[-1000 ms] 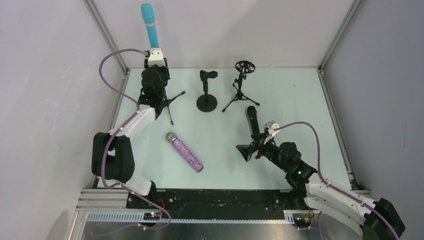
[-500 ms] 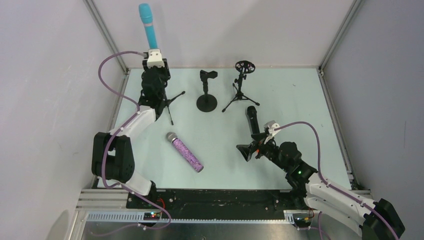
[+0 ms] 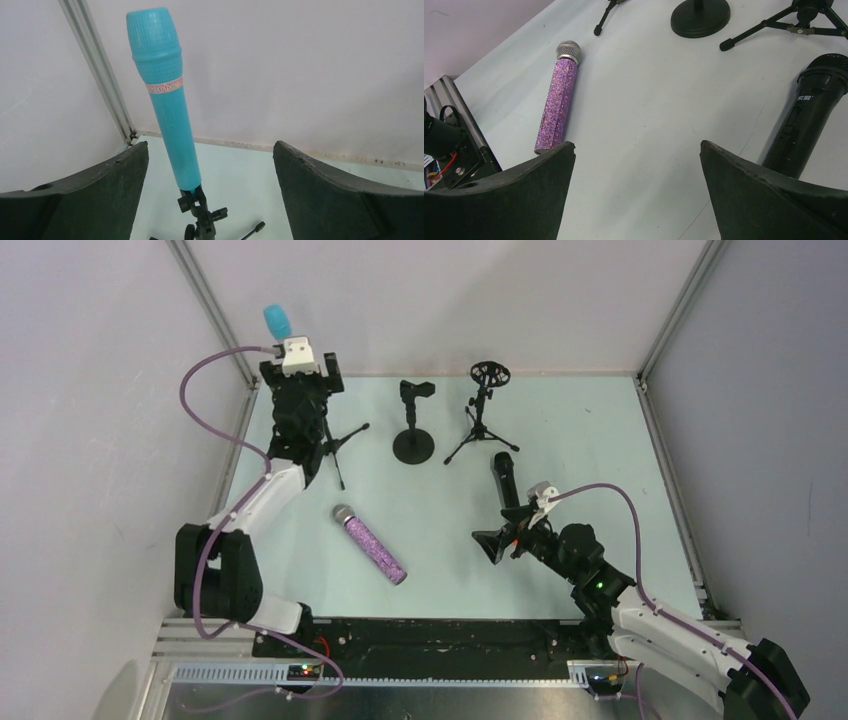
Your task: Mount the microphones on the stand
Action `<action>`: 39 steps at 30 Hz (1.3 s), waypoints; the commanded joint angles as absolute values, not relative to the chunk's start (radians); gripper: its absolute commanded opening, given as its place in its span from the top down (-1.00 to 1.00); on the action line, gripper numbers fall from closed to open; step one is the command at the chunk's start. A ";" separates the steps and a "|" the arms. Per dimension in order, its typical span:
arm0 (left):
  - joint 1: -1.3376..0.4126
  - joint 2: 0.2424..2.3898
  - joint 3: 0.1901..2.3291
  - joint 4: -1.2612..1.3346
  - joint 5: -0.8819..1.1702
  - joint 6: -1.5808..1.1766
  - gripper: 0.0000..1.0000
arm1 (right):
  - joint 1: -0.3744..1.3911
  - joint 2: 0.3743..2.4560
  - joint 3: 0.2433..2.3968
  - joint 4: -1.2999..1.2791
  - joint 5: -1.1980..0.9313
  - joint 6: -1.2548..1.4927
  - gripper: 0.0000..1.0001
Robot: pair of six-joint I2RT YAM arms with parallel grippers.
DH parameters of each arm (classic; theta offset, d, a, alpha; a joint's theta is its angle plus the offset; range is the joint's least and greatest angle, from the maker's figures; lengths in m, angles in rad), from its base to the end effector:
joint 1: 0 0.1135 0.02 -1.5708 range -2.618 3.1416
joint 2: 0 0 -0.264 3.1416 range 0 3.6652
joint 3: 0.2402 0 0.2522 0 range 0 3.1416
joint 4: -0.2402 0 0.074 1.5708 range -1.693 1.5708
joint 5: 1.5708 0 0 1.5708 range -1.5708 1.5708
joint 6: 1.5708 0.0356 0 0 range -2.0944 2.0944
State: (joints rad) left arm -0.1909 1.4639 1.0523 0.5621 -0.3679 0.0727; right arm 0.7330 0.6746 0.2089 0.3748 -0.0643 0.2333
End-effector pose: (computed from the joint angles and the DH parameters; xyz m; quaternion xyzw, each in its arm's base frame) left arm 0.3425 -0.0531 0.3491 -0.0533 0.6536 0.0750 0.7512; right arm 0.1239 0.1146 0.2121 -0.2035 0.7098 0.3341 0.5857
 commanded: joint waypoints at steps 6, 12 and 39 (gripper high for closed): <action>-0.187 1.275 0.988 0.615 -0.427 0.068 -0.99 | 0.724 0.667 0.206 0.427 -0.086 0.220 -0.99; -0.187 1.200 0.954 0.599 -0.403 0.081 -0.99 | 0.722 0.674 0.207 0.430 -0.091 0.218 -0.99; -0.307 1.154 0.864 0.344 0.084 -0.082 -0.99 | 0.717 0.720 0.239 0.395 -0.086 0.231 -0.99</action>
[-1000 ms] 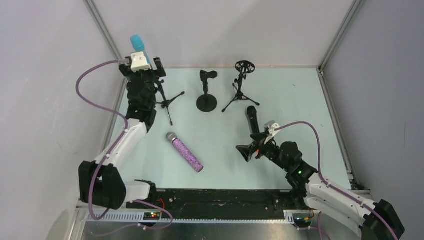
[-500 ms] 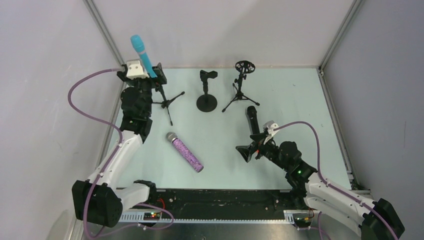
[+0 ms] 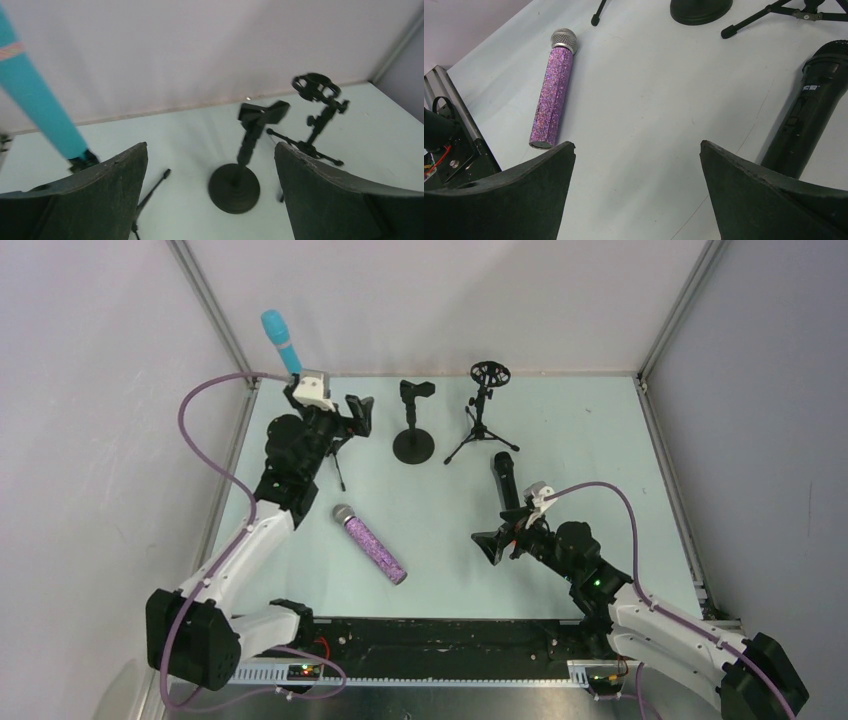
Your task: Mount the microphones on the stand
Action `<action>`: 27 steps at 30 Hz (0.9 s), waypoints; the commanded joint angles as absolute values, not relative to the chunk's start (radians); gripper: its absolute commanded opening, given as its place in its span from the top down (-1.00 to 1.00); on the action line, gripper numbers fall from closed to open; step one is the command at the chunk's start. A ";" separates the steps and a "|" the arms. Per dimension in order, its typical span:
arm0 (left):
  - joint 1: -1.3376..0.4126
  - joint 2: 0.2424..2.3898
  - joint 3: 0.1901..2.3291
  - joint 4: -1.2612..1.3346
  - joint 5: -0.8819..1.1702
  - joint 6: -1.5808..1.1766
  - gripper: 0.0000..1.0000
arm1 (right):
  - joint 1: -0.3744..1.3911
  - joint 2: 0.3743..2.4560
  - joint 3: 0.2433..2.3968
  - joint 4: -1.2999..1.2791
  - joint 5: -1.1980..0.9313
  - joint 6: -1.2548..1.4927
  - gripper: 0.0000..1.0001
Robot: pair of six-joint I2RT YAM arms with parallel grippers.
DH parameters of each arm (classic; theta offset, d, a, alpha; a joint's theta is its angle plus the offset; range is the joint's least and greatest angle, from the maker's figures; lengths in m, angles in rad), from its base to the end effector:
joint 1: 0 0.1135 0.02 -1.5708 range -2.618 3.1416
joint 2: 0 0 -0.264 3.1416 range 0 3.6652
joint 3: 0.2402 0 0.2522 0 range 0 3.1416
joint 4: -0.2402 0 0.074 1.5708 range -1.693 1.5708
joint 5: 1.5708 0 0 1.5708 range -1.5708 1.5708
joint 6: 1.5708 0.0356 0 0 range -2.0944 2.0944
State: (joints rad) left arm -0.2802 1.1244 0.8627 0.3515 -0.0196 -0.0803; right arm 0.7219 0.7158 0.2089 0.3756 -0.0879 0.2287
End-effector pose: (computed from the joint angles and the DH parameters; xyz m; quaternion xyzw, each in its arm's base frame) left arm 0.2571 -0.0733 0.3560 0.0601 0.6720 -0.1258 0.7273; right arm 0.1275 0.1164 0.2059 -0.2115 0.7214 0.3307 0.5704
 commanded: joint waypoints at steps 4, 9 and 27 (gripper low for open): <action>-0.321 1.202 0.891 0.338 0.198 -0.038 -0.99 | 0.715 0.718 0.239 0.384 -0.087 0.232 -0.99; -0.322 1.261 0.953 0.336 0.324 0.010 -0.99 | 0.708 0.688 0.239 0.347 -0.081 0.229 -0.99; -0.319 1.625 1.294 0.288 0.672 0.346 -0.67 | 0.656 0.613 0.201 0.324 -0.105 0.198 -0.99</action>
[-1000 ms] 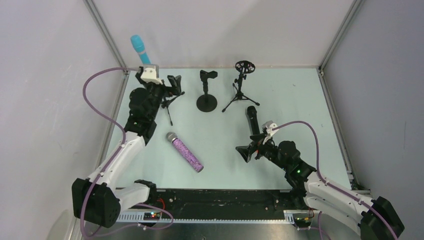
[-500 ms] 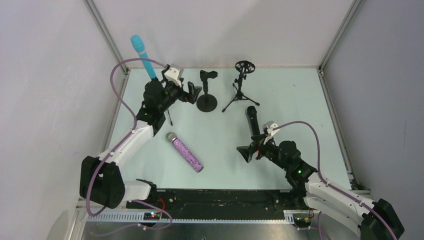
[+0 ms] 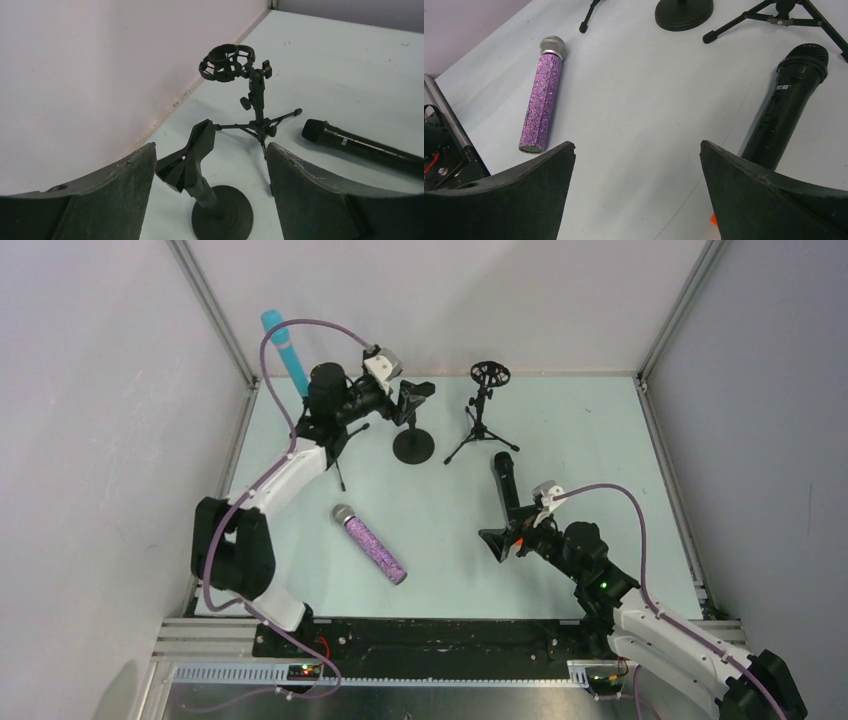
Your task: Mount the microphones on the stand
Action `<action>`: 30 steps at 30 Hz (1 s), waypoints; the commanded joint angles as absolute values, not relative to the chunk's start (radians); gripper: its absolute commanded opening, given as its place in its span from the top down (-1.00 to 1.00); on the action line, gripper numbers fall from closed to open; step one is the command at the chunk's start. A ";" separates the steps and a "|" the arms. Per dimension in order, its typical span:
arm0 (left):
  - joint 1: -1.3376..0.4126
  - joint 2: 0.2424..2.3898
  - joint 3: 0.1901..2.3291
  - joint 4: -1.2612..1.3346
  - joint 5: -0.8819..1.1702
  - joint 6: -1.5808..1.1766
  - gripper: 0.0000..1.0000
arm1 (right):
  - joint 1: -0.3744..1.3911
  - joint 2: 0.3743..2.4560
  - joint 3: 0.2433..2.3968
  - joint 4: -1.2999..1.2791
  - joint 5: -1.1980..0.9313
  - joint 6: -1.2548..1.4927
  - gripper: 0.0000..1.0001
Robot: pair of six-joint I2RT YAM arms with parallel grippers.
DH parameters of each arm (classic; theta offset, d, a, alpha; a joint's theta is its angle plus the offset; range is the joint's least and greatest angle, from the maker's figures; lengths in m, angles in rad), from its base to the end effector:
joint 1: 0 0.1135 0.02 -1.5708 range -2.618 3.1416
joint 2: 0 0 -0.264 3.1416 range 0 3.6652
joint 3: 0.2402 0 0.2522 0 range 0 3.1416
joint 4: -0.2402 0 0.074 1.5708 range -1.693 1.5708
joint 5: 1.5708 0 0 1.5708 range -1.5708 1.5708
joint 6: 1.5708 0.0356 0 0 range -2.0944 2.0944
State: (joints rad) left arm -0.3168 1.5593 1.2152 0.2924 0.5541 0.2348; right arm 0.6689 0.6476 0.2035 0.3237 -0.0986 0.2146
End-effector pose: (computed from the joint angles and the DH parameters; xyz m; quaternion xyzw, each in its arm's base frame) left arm 0.3476 -0.1337 0.3459 0.3712 0.6198 -0.2253 0.6536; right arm 0.1273 0.1051 0.2086 -0.2002 0.7209 0.3166 0.5831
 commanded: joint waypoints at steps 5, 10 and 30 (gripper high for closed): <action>-0.319 1.720 1.369 0.284 0.636 0.405 -0.68 | 0.637 0.557 0.182 0.295 -0.104 0.196 -0.99; -0.319 1.791 1.406 0.285 0.577 0.489 -0.67 | 0.608 0.538 0.175 0.281 -0.117 0.191 -0.99; -0.282 1.920 1.496 0.284 0.758 0.454 0.34 | 0.553 0.536 0.161 0.290 -0.163 0.203 -0.99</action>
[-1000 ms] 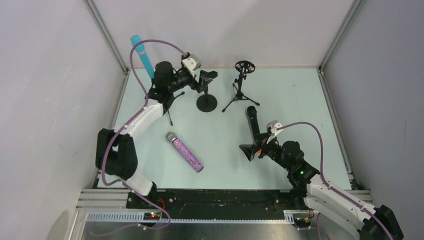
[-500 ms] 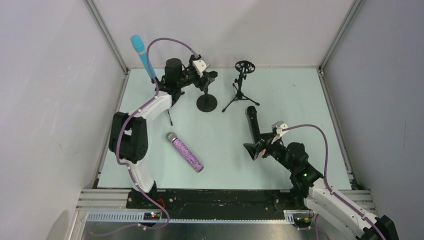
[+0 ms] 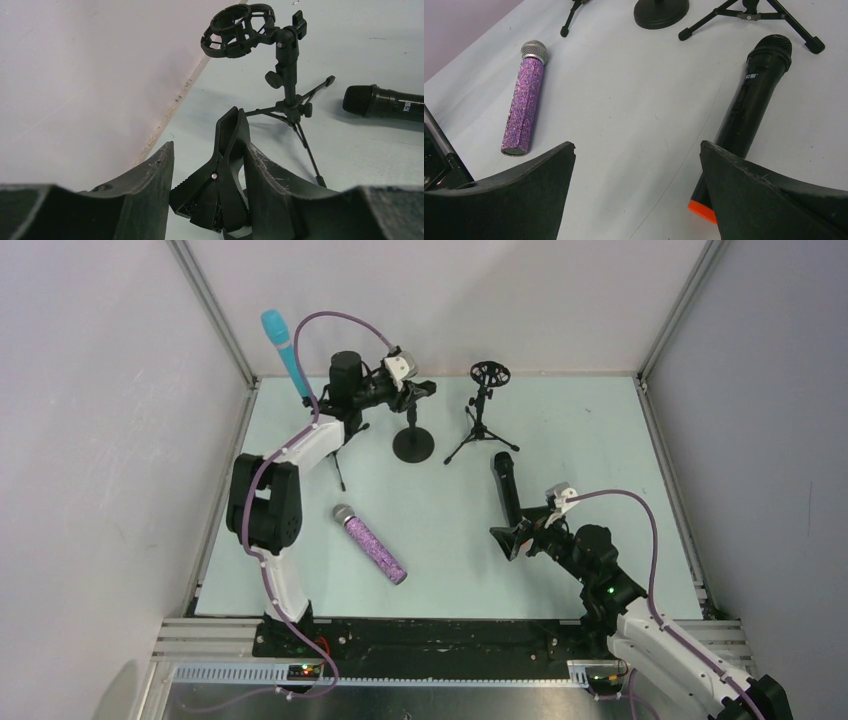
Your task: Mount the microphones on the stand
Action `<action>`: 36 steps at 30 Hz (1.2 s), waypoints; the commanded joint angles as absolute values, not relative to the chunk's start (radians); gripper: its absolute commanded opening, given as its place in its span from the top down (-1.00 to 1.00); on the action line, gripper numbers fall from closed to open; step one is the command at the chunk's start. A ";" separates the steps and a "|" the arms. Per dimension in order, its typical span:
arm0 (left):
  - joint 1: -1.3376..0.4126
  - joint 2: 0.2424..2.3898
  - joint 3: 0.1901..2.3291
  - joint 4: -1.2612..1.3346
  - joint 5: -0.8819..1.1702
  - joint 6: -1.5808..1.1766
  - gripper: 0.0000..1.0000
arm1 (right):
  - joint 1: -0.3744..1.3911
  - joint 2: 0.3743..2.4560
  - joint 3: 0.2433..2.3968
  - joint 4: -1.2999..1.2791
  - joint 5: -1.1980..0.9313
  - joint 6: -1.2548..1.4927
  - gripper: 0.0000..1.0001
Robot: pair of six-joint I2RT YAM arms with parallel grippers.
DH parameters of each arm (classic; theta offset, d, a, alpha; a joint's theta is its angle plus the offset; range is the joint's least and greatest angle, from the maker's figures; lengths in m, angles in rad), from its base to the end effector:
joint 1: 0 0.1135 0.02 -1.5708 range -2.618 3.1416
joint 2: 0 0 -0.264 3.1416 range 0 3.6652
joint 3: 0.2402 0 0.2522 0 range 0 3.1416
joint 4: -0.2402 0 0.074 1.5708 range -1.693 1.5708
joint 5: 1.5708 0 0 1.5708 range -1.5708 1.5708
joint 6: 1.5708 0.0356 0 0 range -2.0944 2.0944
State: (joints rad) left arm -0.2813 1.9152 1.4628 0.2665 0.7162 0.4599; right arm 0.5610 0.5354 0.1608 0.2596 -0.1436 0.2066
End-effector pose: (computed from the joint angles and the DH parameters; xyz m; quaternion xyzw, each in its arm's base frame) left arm 0.4304 -0.1487 0.2902 0.4697 0.5909 -0.2154 0.6196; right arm 0.1255 0.0849 0.2019 -0.1782 0.7246 0.2981 0.5953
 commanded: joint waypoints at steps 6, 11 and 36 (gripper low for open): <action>-0.282 1.890 1.465 0.282 0.767 0.473 0.98 | 0.545 0.535 0.162 0.295 -0.166 0.202 -0.99; -0.282 1.837 1.418 0.284 0.791 0.489 1.00 | 0.542 0.557 0.166 0.315 -0.178 0.199 -0.99; -0.405 1.446 1.120 0.282 0.777 0.441 1.00 | 0.539 0.626 0.199 0.366 -0.209 0.183 -0.99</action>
